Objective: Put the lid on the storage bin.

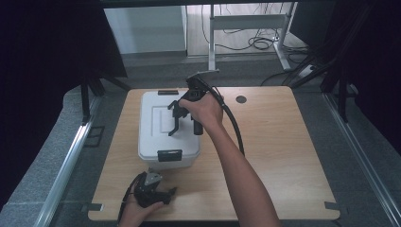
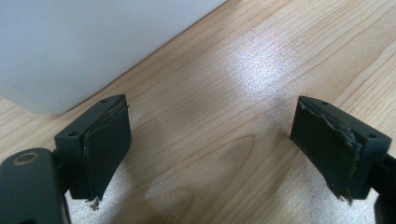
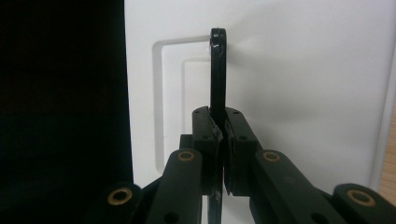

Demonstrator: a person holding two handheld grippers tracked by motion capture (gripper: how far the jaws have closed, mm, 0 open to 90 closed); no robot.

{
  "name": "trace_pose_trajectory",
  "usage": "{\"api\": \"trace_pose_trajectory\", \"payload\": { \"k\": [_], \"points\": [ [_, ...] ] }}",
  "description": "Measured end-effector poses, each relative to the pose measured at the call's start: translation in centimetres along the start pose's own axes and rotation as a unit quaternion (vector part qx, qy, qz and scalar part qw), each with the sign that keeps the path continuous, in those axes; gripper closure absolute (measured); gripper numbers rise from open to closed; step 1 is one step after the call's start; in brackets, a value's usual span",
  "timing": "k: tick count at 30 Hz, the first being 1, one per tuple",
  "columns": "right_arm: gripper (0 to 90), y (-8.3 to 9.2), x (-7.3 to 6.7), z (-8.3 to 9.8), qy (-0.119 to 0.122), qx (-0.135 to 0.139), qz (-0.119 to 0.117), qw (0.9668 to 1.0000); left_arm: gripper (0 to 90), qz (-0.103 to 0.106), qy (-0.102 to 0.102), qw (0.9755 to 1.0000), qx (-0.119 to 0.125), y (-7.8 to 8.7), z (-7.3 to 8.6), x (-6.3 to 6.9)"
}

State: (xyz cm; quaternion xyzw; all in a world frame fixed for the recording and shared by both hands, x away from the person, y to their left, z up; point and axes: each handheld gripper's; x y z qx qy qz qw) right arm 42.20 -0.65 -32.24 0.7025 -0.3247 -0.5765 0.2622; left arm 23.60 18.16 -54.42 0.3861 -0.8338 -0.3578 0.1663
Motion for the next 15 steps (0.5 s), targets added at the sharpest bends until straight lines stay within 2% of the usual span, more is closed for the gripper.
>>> {"api": "trace_pose_trajectory", "payload": {
  "k": [9, 15],
  "points": [
    [84.7, -1.0, -0.5, -0.5, -0.003, -0.002, 0.003, 1.0000, 12.2, 0.000, -0.001, 1.0000, -0.001, 0.0, 0.0, 0.0],
    [84.7, -1.8, -0.4, -1.0, -0.006, -0.003, 0.009, 0.9999, 12.2, 0.000, -0.002, 1.0000, -0.002, 0.0, 0.0, 0.0]
  ]
}}
Point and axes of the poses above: each handheld gripper's, and its own axes: y roughly backward along the jaws, z roughly out of its underside, x roughly to its right, and after that the axes turned 3 degrees about -y, right-handed
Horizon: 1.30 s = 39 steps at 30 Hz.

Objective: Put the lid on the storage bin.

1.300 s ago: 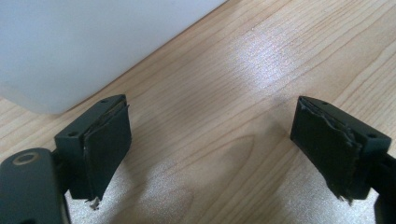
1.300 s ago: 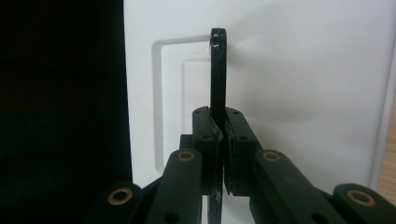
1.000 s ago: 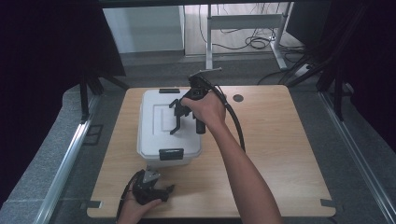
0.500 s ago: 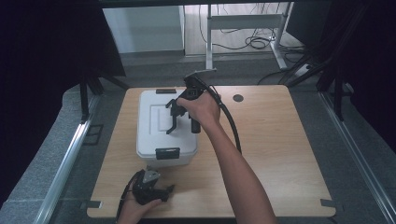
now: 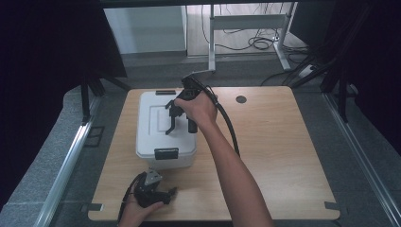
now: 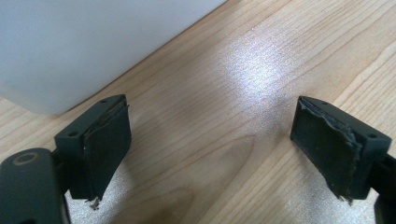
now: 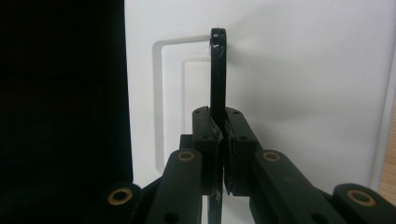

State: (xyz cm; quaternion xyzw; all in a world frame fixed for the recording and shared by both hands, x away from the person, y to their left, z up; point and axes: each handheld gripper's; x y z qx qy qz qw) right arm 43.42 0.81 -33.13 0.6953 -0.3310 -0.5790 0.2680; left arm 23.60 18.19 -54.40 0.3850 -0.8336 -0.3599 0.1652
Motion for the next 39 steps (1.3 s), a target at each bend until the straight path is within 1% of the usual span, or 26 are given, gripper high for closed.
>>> {"api": "trace_pose_trajectory", "payload": {
  "k": [3, 6, 8, 10, 15, 17, 18, 19, 20, 21, 22, 24, 26, 27, 28, 29, 32, 33, 35, 38, 39],
  "points": [
    [84.8, -0.5, 0.0, -0.3, -0.005, 0.001, -0.002, 1.0000, 12.3, -0.001, -0.002, 1.0000, -0.002, 0.1, 0.0, 0.0],
    [84.8, -0.6, 0.0, -0.6, -0.004, 0.001, -0.003, 1.0000, 12.4, 0.000, 0.000, 1.0000, 0.000, 0.1, 0.1, 0.1],
    [84.8, -0.9, 0.0, -0.8, -0.006, 0.001, 0.000, 1.0000, 12.3, 0.001, 0.000, 1.0000, 0.000, 0.1, 0.1, 0.1],
    [84.8, -1.2, 0.0, -1.1, -0.003, -0.001, 0.008, 1.0000, 12.3, 0.000, -0.002, 1.0000, 0.000, 0.1, 0.1, 0.0],
    [84.8, -1.6, -0.1, -1.3, -0.002, -0.004, 0.011, 0.9999, 12.3, 0.000, -0.002, 1.0000, 0.000, 0.1, 0.1, 0.0],
    [84.7, -2.2, -0.2, -1.5, 0.000, -0.007, 0.017, 0.9998, 12.3, 0.000, -0.002, 1.0000, 0.000, 0.1, 0.1, 0.0],
    [84.7, -2.2, -0.2, -1.5, 0.000, -0.007, 0.017, 0.9998, 12.3, 0.000, -0.002, 1.0000, 0.000, 0.1, 0.1, 0.0],
    [84.7, -2.5, -0.2, -1.6, 0.001, -0.005, 0.022, 0.9997, 12.3, -0.001, 0.000, 1.0000, 0.000, 0.1, 0.1, 0.1],
    [84.7, -2.5, -0.2, -1.6, 0.001, -0.005, 0.022, 0.9997, 12.4, -0.001, 0.000, 1.0000, 0.000, 0.1, 0.1, 0.1],
    [84.7, -2.9, 0.0, -1.6, 0.001, -0.004, 0.025, 0.9997, 12.3, 0.000, 0.001, 1.0000, 0.001, 0.1, 0.1, 0.1],
    [84.7, -2.9, 0.0, -1.6, 0.001, -0.004, 0.025, 0.9997, 12.3, 0.000, 0.001, 1.0000, 0.001, 0.1, 0.1, 0.1],
    [84.5, -3.6, 0.5, -1.6, -0.006, -0.006, 0.023, 0.9997, 12.3, 0.000, -0.002, 1.0000, -0.002, 0.1, 0.1, 0.1],
    [84.3, -3.7, 0.6, -1.6, -0.009, -0.004, 0.021, 0.9997, 12.3, 0.001, -0.001, 1.0000, -0.002, 0.1, 0.1, 0.1],
    [84.0, -3.9, 0.8, -1.6, -0.011, 0.000, 0.016, 0.9998, 12.3, 0.001, -0.001, 1.0000, -0.001, 0.1, 0.1, 0.1],
    [84.0, -3.9, 0.8, -1.6, -0.011, 0.000, 0.016, 0.9998, 12.3, 0.001, -0.001, 1.0000, -0.001, 0.1, 0.1, 0.1],
    [83.4, -4.1, 0.9, -1.5, -0.005, 0.005, 0.015, 0.9999, 12.3, 0.001, -0.001, 1.0000, -0.001, 0.1, 0.1, 0.1],
    [83.2, -4.2, 1.0, -1.5, -0.005, 0.009, 0.014, 0.9998, 12.2, 0.002, -0.001, 1.0000, -0.002, 0.1, 0.1, 0.1],
    [83.3, -4.2, 1.2, -1.5, -0.009, 0.010, 0.007, 0.9999, 12.3, 0.002, -0.001, 1.0000, -0.002, 0.1, 0.1, 0.1],
    [83.4, -4.2, 1.4, -1.4, -0.013, 0.013, 0.003, 0.9998, 12.3, 0.001, -0.001, 1.0000, -0.002, 0.1, 0.1, 0.1],
    [83.4, -4.2, 1.5, -1.4, -0.015, 0.015, 0.002, 0.9998, 12.2, 0.002, -0.001, 1.0000, -0.002, 0.1, 0.1, 0.1],
    [83.2, -4.2, 1.4, -1.3, -0.012, 0.017, 0.003, 0.9998, 12.3, 0.002, -0.001, 1.0000, -0.002, 0.1, 0.1, 0.1]
  ]
}}
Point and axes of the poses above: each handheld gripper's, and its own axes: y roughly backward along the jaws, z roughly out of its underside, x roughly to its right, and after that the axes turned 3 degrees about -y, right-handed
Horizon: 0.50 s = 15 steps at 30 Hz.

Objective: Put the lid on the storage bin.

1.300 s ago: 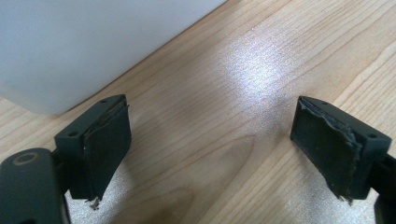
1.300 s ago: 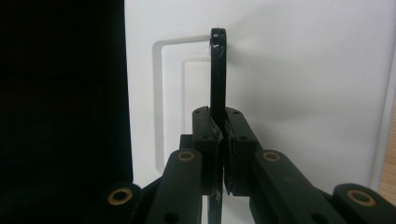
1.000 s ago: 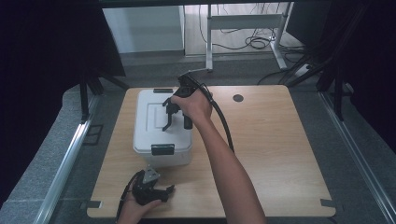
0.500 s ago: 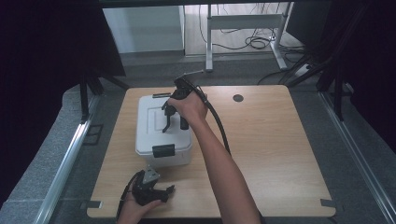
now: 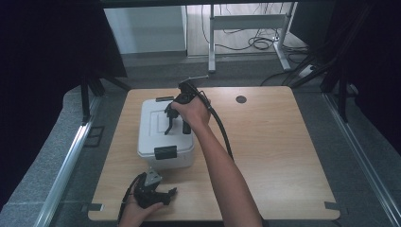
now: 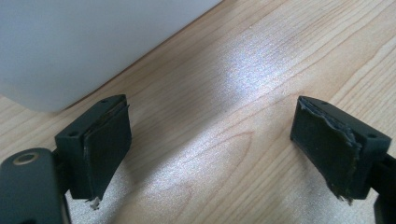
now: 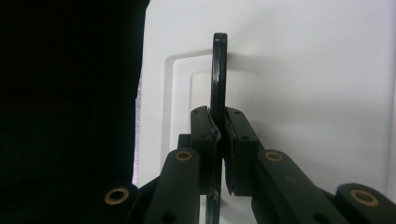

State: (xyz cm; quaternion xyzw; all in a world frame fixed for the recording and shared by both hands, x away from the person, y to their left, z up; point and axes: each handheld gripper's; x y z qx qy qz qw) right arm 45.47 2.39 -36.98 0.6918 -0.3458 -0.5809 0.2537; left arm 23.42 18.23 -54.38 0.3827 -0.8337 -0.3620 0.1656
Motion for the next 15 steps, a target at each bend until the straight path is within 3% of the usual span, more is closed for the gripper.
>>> {"api": "trace_pose_trajectory", "payload": {
  "k": [3, 5, 15],
  "points": [
    [81.7, 0.0, 0.0, 0.1, 0.006, 0.003, -0.001, 1.0000, 12.3, 0.000, 0.000, 1.0000, 0.000, 0.0, 0.0, 0.0],
    [74.4, 0.2, 0.1, 0.3, 0.025, 0.009, -0.001, 0.9996, 12.3, 0.000, 0.000, 1.0000, 0.000, 0.0, 0.0, 0.0],
    [55.0, 2.8, 1.5, 0.9, 0.058, 0.063, -0.038, 0.9956, 12.2, 0.000, -0.001, 1.0000, 0.000, 0.0, 0.0, 0.0]
  ]
}}
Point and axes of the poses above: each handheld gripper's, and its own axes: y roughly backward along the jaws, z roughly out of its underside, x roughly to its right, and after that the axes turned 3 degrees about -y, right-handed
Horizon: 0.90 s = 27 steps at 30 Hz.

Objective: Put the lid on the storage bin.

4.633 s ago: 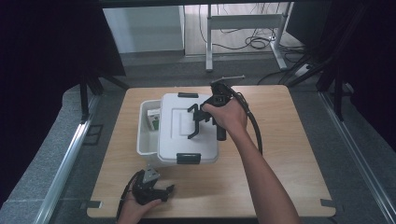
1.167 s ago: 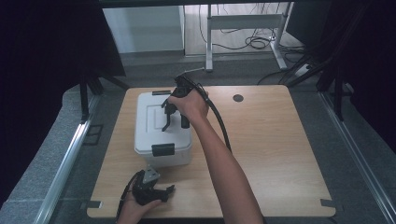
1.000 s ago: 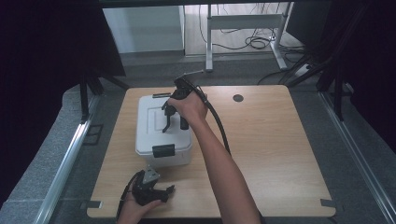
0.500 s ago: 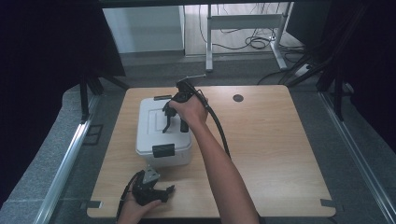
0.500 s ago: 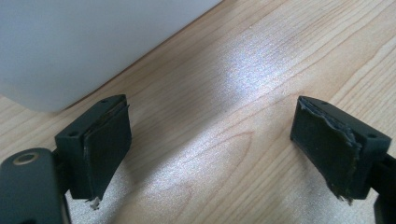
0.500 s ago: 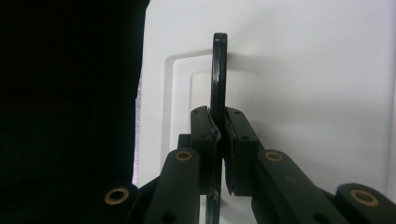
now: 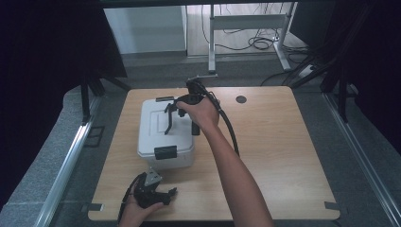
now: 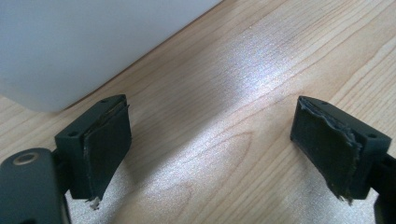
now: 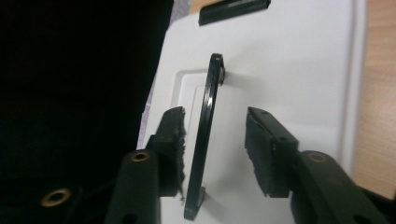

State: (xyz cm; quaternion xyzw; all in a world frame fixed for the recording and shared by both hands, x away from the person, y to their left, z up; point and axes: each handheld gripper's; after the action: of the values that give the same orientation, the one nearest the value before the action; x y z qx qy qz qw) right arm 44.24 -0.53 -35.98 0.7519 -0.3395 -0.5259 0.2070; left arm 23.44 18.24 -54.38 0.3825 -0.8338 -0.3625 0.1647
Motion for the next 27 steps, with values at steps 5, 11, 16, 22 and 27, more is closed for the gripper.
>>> {"api": "trace_pose_trajectory", "payload": {
  "k": [5, 11, 16, 22, 27],
  "points": [
    [50.5, 2.4, 1.0, 1.1, 0.027, 0.028, -0.016, 0.9991, 12.2, 0.000, 0.000, 1.0000, 0.001, 0.0, 0.0, 0.0],
    [49.6, 4.8, 2.5, 2.4, 0.029, 0.041, -0.026, 0.9984, 12.2, -0.001, 0.001, 1.0000, 0.001, 0.0, 0.0, 0.0],
    [48.7, 6.8, 3.9, 3.6, 0.032, 0.053, -0.032, 0.9975, 12.3, -0.001, 0.002, 1.0000, 0.002, 0.0, 0.0, 0.0],
    [47.5, 8.5, 5.7, 4.9, 0.033, 0.065, -0.038, 0.9966, 12.2, 0.000, 0.003, 1.0000, 0.001, 0.0, 0.0, 0.0],
    [46.0, 9.8, 8.3, 6.3, 0.027, 0.073, -0.037, 0.9962, 12.3, -0.001, 0.000, 1.0000, 0.001, 0.0, 0.0, 0.0]
  ]
}}
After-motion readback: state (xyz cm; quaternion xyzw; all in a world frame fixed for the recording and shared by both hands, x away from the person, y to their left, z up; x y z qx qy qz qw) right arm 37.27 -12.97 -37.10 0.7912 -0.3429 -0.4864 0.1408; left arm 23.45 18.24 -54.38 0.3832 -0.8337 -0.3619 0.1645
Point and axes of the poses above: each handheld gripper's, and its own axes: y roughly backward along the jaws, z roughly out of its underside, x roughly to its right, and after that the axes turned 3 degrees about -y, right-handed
